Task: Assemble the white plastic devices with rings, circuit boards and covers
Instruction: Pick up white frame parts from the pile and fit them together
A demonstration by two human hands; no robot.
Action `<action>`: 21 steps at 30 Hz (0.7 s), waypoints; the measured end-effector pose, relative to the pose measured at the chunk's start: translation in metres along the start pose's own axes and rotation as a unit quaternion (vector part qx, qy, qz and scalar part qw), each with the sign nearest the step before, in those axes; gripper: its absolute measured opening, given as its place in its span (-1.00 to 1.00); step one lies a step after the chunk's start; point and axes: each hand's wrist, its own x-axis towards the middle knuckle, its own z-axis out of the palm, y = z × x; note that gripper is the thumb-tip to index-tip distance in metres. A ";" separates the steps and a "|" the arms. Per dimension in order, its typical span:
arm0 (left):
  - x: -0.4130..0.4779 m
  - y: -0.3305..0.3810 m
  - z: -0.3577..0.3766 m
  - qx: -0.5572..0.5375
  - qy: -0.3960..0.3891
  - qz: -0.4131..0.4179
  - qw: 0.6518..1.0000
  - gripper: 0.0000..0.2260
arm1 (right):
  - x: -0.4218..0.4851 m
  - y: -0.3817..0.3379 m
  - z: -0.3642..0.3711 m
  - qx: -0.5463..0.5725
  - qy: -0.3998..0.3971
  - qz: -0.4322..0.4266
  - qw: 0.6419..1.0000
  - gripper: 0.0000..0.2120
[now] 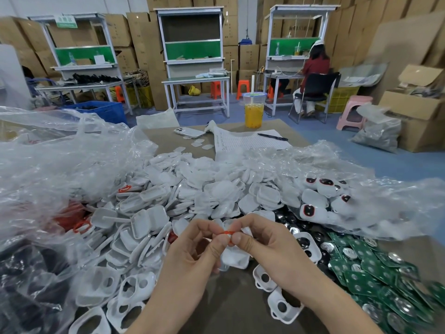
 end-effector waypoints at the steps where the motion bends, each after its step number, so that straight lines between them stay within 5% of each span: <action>1: 0.000 0.000 0.000 -0.001 -0.002 0.001 1.000 -0.77 | 0.000 0.000 0.000 0.000 0.000 -0.001 1.000 -0.85; 21: -0.001 0.001 0.000 0.001 -0.018 0.008 1.000 -0.77 | 0.000 0.004 -0.001 0.014 -0.004 -0.005 1.000 -0.85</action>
